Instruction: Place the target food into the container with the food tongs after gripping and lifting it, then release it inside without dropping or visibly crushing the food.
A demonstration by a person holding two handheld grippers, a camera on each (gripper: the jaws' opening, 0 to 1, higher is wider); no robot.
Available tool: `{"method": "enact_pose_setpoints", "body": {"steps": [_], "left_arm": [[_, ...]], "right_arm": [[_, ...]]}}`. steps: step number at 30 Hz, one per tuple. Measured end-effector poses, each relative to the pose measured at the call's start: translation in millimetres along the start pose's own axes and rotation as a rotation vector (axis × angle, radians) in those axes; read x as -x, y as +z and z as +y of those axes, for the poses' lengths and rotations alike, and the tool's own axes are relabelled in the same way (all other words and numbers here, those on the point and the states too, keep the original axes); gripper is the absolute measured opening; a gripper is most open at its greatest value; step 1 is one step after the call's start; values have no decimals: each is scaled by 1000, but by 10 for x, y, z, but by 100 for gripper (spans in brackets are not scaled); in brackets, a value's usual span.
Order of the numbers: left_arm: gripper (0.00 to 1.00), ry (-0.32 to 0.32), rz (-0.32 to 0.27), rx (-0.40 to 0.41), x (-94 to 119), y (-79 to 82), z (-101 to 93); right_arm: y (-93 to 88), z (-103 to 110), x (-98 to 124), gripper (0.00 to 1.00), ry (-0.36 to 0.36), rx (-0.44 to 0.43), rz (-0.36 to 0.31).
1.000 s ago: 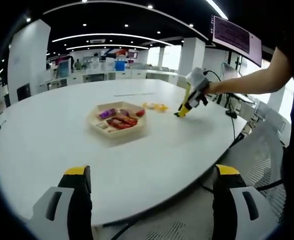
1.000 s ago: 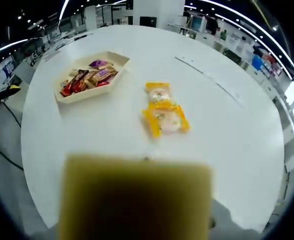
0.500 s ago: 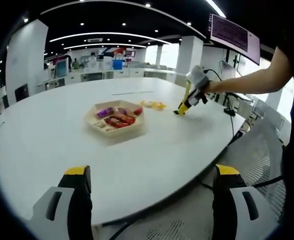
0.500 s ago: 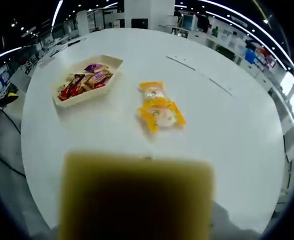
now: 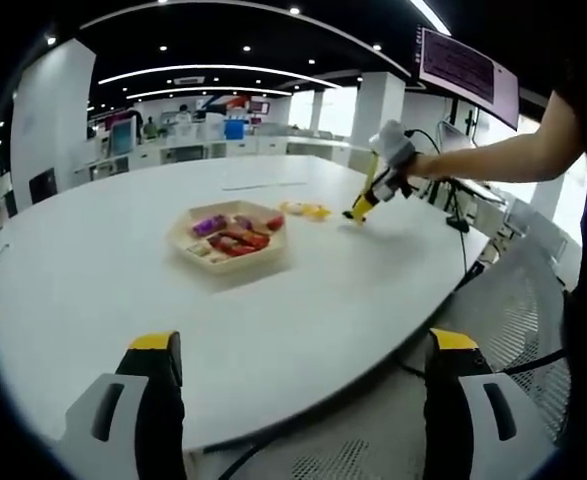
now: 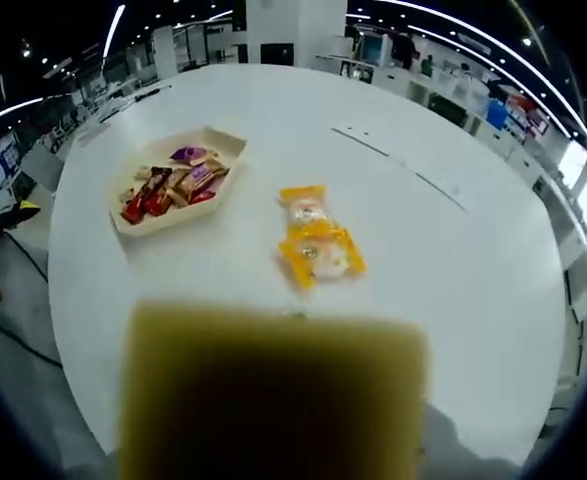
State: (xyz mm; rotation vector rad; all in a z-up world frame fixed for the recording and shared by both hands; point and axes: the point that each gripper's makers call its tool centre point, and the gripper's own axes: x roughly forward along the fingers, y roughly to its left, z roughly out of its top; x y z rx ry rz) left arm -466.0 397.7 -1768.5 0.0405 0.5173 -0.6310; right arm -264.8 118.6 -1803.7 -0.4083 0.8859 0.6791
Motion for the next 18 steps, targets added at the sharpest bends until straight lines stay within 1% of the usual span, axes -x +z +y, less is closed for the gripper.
{"method": "enact_pose_setpoints", "body": {"steps": [8, 11, 12, 13, 18], "left_arm": [[97, -3, -7, -3, 5, 8, -5], [97, -6, -8, -4, 5, 10, -8], [97, -7, -10, -4, 6, 12, -10], [97, -7, -11, -4, 7, 14, -11], [96, -9, -17, -6, 11, 23, -15]], "right_arm": [[161, -25, 124, 19, -15, 7, -19], [262, -8, 190, 19, -20, 26, -31], [337, -19, 238, 19, -26, 35, -40], [359, -26, 249, 19, -29, 38, -44], [603, -66, 412, 19, -45, 57, -72]]}}
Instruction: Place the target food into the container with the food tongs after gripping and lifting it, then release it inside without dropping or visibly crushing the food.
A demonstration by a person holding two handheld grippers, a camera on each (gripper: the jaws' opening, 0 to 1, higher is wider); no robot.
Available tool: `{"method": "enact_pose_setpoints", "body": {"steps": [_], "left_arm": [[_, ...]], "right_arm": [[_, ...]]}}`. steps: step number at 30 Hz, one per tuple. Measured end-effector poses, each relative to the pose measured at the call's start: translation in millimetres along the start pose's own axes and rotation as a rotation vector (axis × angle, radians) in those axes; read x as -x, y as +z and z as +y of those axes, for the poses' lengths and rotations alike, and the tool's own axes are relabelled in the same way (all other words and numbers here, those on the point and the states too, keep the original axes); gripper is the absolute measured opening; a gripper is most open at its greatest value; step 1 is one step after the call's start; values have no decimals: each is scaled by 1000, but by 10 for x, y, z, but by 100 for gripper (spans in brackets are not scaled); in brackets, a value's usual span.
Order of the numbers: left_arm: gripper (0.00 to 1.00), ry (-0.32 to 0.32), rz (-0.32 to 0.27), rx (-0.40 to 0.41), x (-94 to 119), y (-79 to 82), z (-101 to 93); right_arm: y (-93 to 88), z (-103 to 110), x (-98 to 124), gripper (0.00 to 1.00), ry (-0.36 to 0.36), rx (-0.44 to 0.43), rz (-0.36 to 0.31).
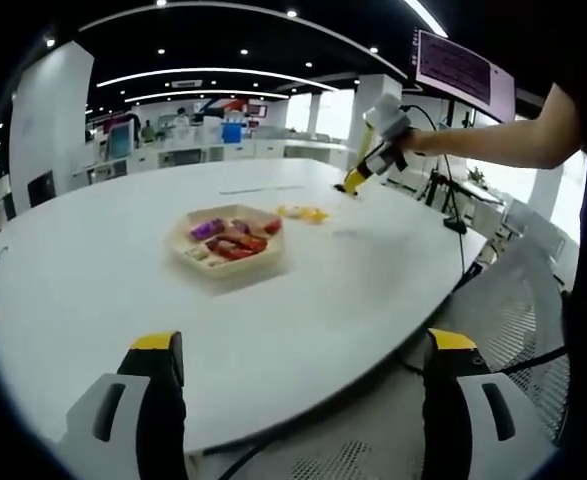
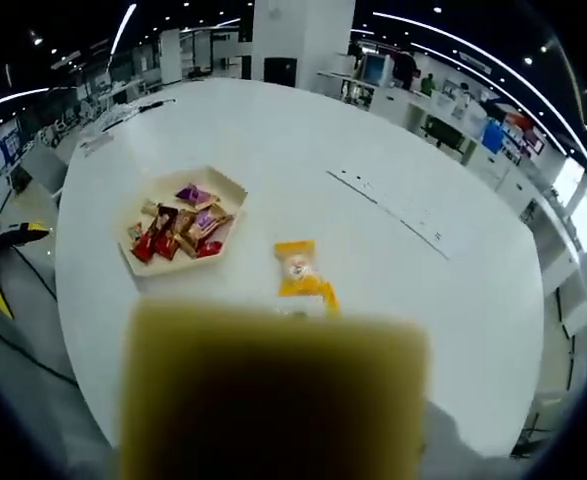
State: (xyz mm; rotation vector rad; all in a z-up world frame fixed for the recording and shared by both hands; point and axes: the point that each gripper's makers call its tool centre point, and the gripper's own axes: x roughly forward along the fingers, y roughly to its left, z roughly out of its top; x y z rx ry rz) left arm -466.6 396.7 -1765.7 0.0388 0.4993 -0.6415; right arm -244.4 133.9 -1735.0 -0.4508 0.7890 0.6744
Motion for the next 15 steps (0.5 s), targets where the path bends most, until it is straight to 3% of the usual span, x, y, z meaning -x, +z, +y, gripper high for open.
{"method": "enact_pose_setpoints", "body": {"steps": [15], "left_arm": [[96, -16, -16, -8, 14, 31, -37]], "right_arm": [[488, 142, 195, 20, 14, 8, -47]]}}
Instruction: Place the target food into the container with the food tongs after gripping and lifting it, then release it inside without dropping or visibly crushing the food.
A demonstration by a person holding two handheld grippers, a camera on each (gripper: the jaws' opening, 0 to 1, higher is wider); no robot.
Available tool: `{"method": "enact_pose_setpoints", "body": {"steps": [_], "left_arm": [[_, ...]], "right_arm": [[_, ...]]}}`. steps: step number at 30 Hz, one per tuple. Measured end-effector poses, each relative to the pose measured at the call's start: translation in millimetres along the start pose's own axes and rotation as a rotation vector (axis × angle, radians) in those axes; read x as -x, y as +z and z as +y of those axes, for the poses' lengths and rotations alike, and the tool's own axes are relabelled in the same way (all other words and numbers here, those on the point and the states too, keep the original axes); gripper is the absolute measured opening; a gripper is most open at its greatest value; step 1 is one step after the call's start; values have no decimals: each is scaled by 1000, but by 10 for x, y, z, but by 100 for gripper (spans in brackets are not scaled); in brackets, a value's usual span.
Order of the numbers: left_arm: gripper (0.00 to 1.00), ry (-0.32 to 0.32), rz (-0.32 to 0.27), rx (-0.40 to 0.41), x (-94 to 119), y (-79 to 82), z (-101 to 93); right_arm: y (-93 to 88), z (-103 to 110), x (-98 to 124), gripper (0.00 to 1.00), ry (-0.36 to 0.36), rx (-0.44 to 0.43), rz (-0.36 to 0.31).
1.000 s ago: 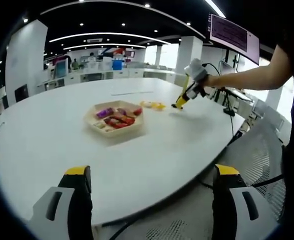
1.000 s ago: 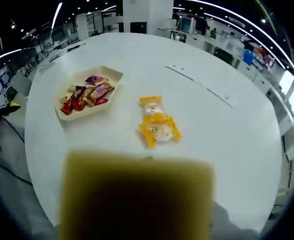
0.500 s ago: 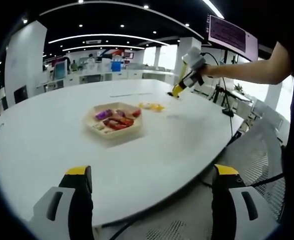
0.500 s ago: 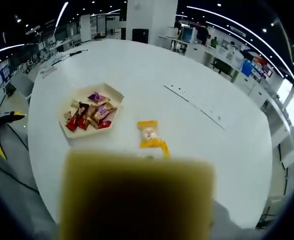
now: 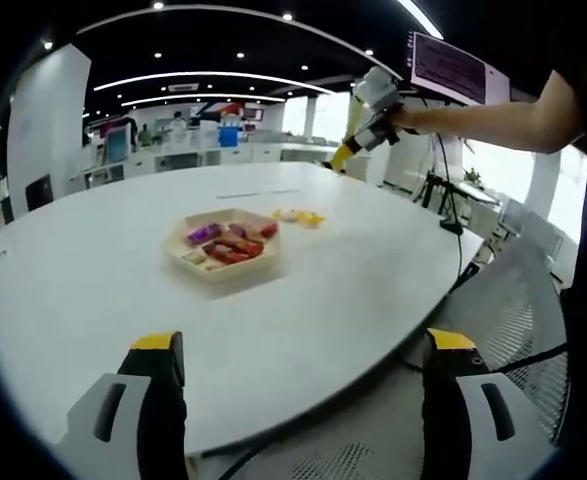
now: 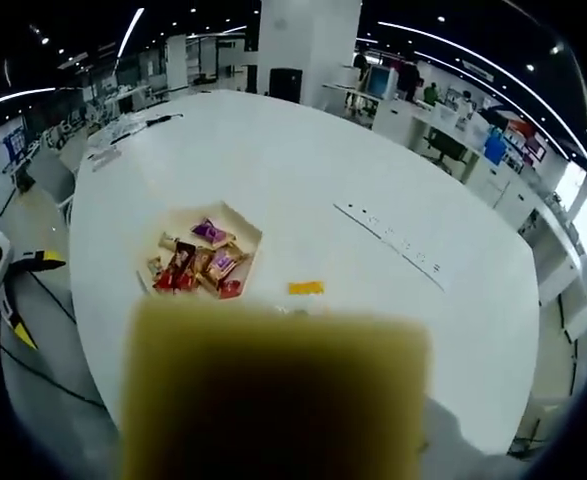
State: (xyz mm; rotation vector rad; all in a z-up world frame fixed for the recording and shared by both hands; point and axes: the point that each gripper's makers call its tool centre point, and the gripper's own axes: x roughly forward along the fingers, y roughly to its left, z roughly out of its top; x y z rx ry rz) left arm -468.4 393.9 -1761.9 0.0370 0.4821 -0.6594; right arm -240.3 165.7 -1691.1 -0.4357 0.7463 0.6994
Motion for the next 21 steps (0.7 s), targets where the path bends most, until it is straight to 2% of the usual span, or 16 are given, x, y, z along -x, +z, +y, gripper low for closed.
{"method": "enact_pose_setpoints", "body": {"steps": [4, 9, 14, 21], "left_arm": [[95, -8, -3, -1, 4, 4, -12], [96, -15, -15, 2, 12, 25, -32], [96, -20, -27, 6, 17, 41, -32], [96, -36, -28, 3, 22, 38, -55]], "right_arm": [[159, 65, 23, 20, 17, -20, -30], [379, 215, -29, 20, 36, 9, -40], [640, 455, -170, 20, 78, 32, -53], [893, 801, -368, 20, 143, 60, -55]]}}
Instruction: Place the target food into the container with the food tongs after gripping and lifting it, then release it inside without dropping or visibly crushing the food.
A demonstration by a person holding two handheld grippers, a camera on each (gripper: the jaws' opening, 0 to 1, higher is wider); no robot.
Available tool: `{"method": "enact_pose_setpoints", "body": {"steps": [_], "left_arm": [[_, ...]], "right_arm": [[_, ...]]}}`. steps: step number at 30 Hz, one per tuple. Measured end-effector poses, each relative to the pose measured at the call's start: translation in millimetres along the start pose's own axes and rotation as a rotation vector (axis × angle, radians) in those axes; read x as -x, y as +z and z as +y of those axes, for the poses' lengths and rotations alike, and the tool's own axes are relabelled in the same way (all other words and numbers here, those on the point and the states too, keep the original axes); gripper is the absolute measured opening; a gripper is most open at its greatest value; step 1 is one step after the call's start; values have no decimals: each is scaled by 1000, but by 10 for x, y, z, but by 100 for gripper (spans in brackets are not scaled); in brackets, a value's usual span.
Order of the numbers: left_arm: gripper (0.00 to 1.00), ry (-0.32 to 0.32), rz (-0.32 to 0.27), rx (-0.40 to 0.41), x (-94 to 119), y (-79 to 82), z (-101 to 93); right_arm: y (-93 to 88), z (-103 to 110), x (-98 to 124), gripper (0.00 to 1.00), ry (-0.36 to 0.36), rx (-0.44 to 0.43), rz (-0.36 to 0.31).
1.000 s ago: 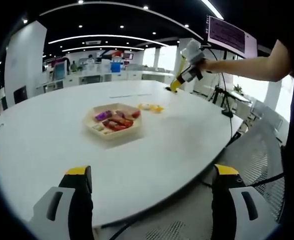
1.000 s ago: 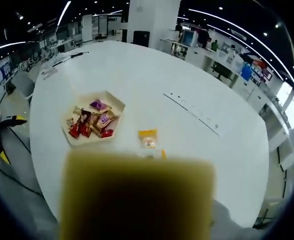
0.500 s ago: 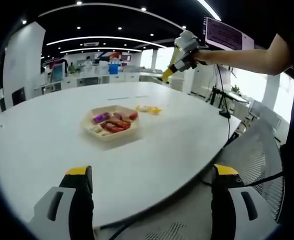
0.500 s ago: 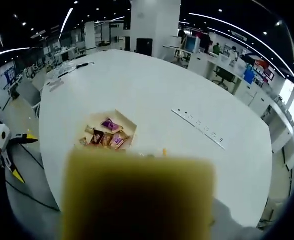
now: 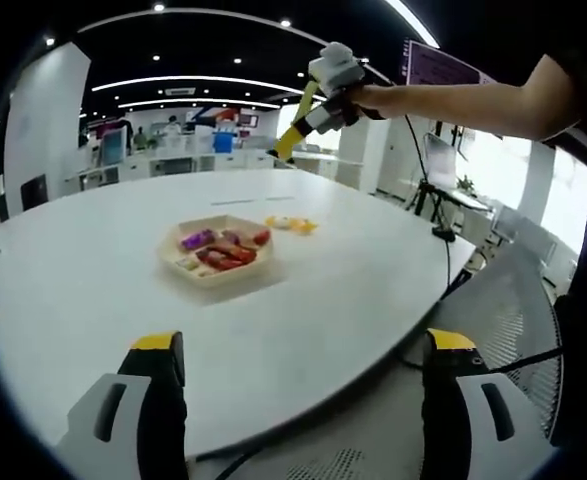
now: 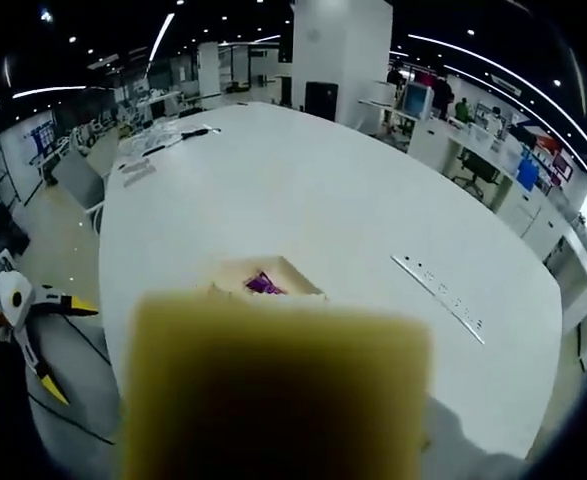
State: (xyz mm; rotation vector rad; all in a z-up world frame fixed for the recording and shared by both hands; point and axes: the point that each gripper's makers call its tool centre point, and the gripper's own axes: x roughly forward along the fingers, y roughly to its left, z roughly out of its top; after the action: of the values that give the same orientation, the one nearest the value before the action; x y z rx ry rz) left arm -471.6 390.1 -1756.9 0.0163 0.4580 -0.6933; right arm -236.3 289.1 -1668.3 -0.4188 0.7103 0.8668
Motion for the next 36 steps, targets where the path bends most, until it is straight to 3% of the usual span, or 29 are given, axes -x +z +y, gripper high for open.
{"method": "enact_pose_setpoints", "body": {"steps": [8, 21, 25, 27, 36], "left_arm": [[96, -5, -7, 1, 1, 12, -4], [96, -17, -20, 4, 9, 33, -8], [96, -21, -25, 8, 13, 40, -10], [96, -21, -24, 9, 14, 39, -7], [96, -36, -17, 4, 16, 28, -33]], "right_arm": [[190, 195, -201, 20, 44, 30, 5], [325, 368, -382, 21, 81, 50, 27], [394, 424, -423, 26, 110, 43, 1], [424, 409, -441, 26, 92, 80, -11], [312, 367, -422, 26, 84, 56, -6]]}}
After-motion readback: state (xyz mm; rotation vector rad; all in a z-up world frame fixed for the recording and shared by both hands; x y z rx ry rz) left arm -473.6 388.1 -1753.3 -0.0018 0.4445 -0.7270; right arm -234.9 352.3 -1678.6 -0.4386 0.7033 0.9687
